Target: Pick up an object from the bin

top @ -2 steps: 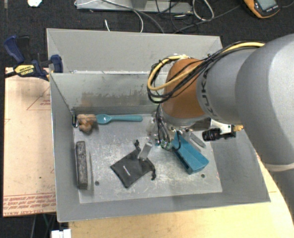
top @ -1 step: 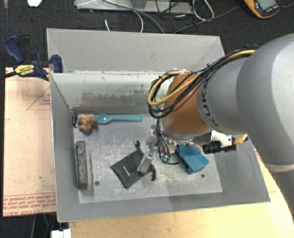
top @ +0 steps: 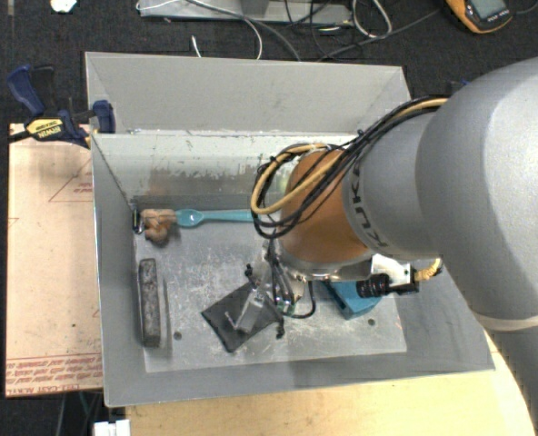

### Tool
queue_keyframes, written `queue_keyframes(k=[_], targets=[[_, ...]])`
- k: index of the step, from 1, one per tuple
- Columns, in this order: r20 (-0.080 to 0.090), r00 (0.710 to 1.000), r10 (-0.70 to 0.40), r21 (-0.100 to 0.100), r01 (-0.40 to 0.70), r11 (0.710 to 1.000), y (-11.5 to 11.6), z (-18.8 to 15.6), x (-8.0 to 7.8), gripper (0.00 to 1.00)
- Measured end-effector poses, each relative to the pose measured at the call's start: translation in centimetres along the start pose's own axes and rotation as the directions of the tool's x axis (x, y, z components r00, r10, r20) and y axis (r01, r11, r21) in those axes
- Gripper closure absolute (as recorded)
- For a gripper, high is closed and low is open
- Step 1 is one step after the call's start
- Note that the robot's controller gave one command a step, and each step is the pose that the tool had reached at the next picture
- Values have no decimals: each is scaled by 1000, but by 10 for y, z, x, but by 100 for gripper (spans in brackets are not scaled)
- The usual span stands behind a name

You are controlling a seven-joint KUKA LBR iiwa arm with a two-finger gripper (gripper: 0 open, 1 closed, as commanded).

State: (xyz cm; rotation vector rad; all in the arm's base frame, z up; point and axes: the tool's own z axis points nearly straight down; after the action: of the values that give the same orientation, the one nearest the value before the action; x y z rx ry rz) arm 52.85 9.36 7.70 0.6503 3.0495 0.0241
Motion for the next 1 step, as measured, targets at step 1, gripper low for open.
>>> queue_keyframes(k=[1], targets=[[-1, 1000, 20, 3, -20, 1000, -2, 1, -11, 100]])
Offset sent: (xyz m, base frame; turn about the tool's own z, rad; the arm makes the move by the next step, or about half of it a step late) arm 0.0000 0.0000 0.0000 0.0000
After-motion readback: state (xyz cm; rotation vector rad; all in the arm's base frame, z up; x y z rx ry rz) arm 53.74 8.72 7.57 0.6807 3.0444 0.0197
